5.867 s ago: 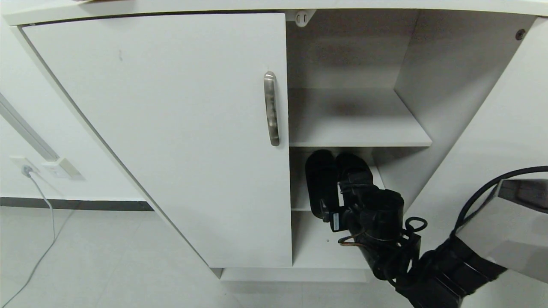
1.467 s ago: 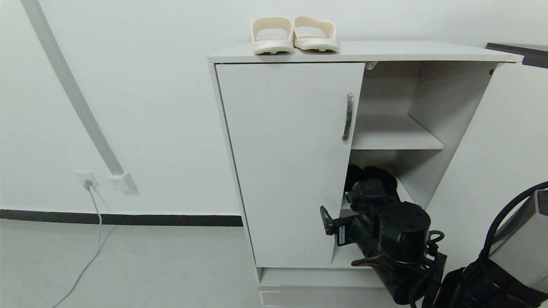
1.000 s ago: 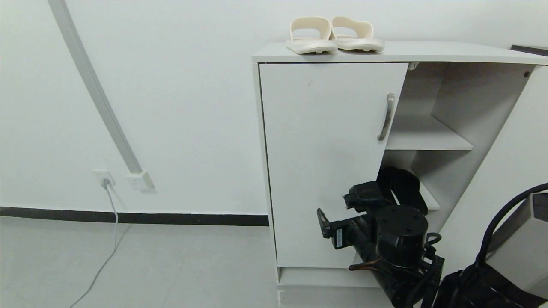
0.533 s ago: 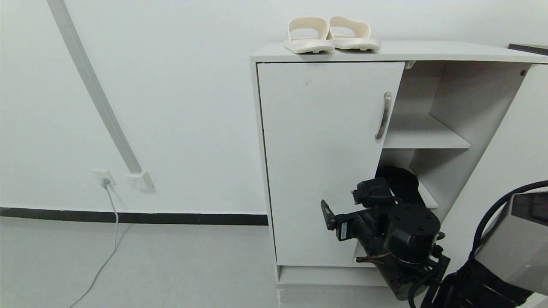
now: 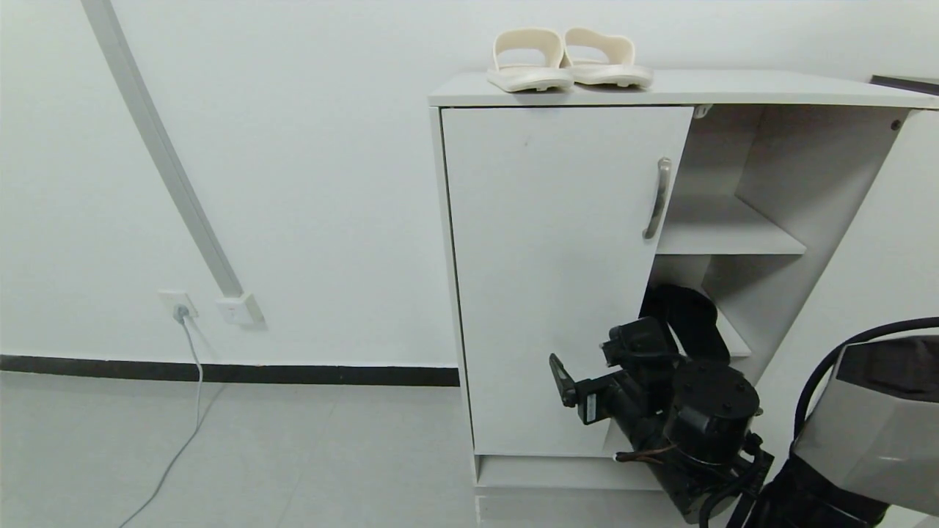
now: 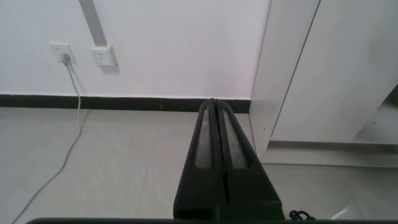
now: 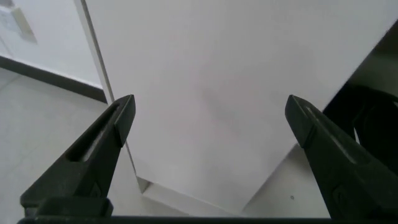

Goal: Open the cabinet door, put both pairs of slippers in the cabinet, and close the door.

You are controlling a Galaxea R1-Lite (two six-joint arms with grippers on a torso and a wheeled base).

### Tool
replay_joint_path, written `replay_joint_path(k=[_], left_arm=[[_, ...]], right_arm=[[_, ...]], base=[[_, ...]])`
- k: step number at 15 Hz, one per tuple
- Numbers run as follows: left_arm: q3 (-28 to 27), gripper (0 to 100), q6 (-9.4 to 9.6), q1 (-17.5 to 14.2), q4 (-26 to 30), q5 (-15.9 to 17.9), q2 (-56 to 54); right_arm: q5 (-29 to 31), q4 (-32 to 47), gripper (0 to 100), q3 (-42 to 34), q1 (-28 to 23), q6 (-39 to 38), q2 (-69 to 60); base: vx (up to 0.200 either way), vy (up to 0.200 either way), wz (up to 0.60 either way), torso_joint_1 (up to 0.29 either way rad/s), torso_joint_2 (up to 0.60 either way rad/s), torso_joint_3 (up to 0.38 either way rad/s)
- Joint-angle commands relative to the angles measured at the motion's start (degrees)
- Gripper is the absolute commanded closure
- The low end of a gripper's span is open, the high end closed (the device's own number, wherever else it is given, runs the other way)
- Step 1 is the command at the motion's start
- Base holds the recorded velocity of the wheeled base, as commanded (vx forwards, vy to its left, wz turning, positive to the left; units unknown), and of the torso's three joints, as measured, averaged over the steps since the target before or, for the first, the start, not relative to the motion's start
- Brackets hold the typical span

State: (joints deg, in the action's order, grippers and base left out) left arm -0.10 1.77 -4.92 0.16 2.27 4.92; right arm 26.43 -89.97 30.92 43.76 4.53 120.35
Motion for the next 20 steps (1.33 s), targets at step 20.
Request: replay_joint_path(k=[20], left_arm=[[0.01,100,-0.01,0.00,0.02,0.02,0.08]], right_arm=[[-0.06,-0.03,0,-0.51,0.09,0.21,0.86]], base=[[0.000,0.000,0.00,0.080,-0.36,-0.282]])
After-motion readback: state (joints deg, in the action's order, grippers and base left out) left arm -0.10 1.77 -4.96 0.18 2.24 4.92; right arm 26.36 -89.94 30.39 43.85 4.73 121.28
